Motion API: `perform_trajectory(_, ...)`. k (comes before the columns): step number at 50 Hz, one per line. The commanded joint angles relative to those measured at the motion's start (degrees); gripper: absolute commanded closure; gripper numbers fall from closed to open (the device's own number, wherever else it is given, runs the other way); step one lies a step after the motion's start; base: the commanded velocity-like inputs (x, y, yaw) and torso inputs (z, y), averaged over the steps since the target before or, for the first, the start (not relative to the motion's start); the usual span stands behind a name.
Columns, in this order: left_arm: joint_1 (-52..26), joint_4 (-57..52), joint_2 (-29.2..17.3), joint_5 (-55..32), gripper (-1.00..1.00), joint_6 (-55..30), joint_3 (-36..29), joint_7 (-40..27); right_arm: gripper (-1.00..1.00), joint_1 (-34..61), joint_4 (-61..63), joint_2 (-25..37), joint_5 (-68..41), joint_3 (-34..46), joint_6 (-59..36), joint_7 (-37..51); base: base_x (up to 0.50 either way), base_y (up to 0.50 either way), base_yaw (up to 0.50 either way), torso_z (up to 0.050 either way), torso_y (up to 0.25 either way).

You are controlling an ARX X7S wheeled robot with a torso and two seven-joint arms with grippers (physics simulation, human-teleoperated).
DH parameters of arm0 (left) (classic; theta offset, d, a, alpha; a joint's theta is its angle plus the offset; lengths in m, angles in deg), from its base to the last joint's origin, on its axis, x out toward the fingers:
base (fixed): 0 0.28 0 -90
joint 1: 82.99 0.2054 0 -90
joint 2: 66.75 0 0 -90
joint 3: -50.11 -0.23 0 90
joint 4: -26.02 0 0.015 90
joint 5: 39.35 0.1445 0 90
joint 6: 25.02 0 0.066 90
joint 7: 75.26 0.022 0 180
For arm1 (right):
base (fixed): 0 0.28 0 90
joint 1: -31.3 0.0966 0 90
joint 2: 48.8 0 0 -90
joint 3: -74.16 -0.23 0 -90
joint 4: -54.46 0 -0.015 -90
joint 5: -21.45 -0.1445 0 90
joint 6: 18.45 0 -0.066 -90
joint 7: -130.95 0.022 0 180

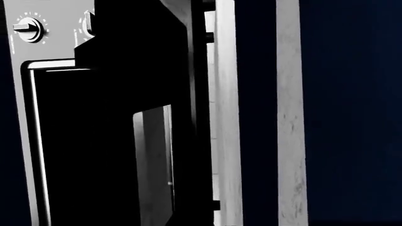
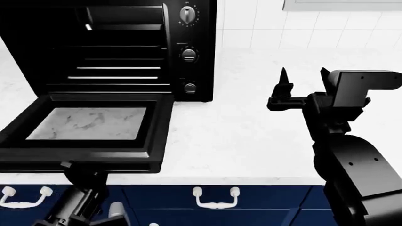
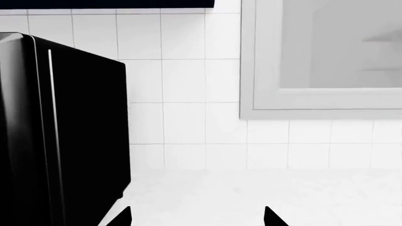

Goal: Open the toaster oven door.

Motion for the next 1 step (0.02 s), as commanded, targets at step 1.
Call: perform_trajectory(1,3.39,16.51,6.63,-23.71,1.0,11.4,-8.94,20.91,-1.0,0.1,0.98,0.18,-0.13,0.0,-0.66,0.5,0.02,-0.01,-0.02,0.0,0.0)
